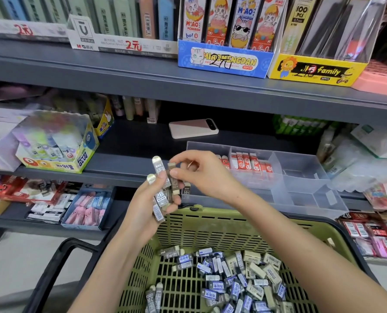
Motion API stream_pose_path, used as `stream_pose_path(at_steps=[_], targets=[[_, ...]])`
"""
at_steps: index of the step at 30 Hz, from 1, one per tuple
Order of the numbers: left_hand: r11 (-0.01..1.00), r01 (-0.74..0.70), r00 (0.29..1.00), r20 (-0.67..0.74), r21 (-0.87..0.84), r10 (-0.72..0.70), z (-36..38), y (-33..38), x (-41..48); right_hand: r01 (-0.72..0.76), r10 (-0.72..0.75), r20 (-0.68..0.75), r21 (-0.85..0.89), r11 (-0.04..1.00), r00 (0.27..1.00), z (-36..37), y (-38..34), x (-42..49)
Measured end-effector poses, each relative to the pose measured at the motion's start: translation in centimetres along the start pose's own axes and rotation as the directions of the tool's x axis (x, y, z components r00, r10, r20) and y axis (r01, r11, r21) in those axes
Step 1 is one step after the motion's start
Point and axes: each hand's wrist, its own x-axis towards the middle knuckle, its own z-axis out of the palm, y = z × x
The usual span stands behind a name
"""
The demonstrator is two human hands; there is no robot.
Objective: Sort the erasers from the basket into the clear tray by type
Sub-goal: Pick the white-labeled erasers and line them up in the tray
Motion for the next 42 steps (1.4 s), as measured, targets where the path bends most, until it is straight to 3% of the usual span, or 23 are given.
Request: stream_pose_path(at_steps=[2,5,6,14,18,20,27,32,39,42], targets=[[1.0,0.006,1.0,0.006,-0.031,-0.006,0.0,0.1,0.0,-0.051,0.052,-0.013,0.104,0.993,0.999,-0.4,0.1,0.0],[0.998,0.009,1.0,-0.013,-0.067,-0.01,-0.1,0.2,0.2,-0.139,0.18,-0.063,0.416,0.899,0.982,-1.9,0.8,-0.2],[0.997,0.01,1.0,-0.022,-0.072,-0.012,-0.1,0.1,0.2,-0.146,0.207,-0.093,0.442,0.885,0.974,-2.5,1.2,-0.2],[0.997,0.005,1.0,-0.026,-0.076,-0.007,-0.3,-0.2,0.4,-0.317,0.33,-0.13,0.114,0.942,0.935,-3.9,3.5,-1.3],[0.998,-0.002,1.0,-0.03,-0.066,0.0,-0.4,-0.2,0.4,-0.35,0.286,-0.218,-0.365,0.863,0.933,-1.9,3.8,-0.6],[0.998,-0.003,0.999,-0.036,-0.058,0.001,-0.5,-0.2,0.4,-0.348,0.27,-0.227,-0.478,0.806,0.936,-1.0,3.6,-0.4],[0.998,0.002,0.999,-0.053,-0.06,-0.005,-0.4,-0.2,0.5,-0.35,0.437,0.005,-0.591,0.727,0.899,-1.4,3.5,0.8],[0.998,-0.001,0.998,-0.058,-0.063,-0.003,-0.4,-0.2,0.5,-0.334,0.5,0.084,-0.647,0.686,0.862,-1.1,3.6,1.6],[0.998,0.0,0.999,-0.048,-0.069,-0.003,-0.4,-0.3,0.6,-0.451,0.553,0.081,-0.485,0.749,0.829,-0.4,3.8,1.8],[0.998,0.001,0.999,-0.042,-0.06,-0.004,-0.5,-0.3,0.6,-0.455,0.561,0.142,-0.441,0.774,0.816,-0.9,3.6,1.5]])
